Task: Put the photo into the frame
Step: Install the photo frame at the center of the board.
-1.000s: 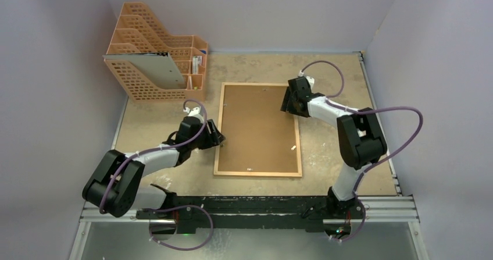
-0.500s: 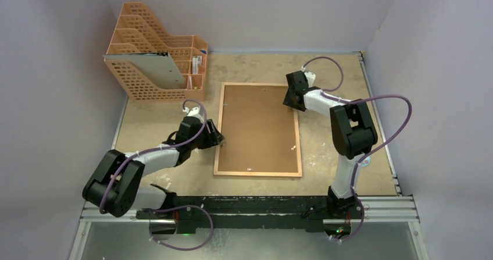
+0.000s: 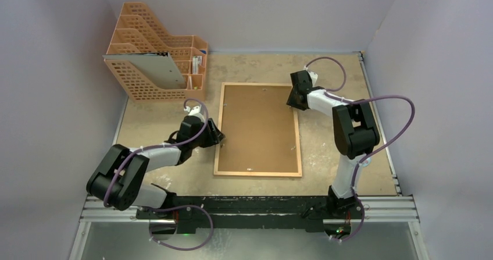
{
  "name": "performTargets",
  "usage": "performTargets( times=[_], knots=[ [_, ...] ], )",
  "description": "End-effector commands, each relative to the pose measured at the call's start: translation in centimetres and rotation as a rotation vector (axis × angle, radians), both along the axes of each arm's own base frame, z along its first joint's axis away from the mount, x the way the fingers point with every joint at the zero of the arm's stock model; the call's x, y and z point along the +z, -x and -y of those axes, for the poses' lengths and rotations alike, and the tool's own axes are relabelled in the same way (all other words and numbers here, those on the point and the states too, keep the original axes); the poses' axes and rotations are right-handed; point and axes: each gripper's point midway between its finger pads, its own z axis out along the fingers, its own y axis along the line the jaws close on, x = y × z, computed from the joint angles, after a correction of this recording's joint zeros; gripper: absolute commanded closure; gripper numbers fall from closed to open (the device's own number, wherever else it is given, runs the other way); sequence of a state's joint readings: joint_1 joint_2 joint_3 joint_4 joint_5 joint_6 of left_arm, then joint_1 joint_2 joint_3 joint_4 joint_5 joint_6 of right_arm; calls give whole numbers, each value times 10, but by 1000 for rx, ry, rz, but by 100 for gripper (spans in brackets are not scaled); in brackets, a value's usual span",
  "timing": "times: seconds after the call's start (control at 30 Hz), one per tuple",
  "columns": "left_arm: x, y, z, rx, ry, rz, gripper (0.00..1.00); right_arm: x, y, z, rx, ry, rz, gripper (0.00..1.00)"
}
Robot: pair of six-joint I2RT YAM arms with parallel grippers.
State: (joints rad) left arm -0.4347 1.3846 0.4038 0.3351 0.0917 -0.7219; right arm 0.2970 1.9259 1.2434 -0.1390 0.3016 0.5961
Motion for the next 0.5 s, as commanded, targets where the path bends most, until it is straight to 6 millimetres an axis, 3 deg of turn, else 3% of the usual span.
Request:
performTargets(
  times=[0.0, 0.2, 0.27, 0.33, 0.4, 0.47],
  knots=[
    [-28, 24, 3, -34, 4, -135, 55, 3, 12, -16, 85, -73, -23, 64],
    [-26, 28, 16, -58, 85, -152, 61, 4, 16, -27, 126, -130, -24, 78],
    [-25, 28, 18, -60, 99, -151, 62, 6, 17, -30, 135, -144, -17, 92],
    [-23, 28, 20, -63, 111, -148, 63, 10, 16, -31, 139, -150, -8, 100],
    [-23, 29, 19, -61, 112, -146, 63, 11, 15, -28, 130, -139, -2, 100],
    [-24, 28, 17, -54, 102, -143, 63, 14, 13, -22, 108, -112, 4, 91]
  ],
)
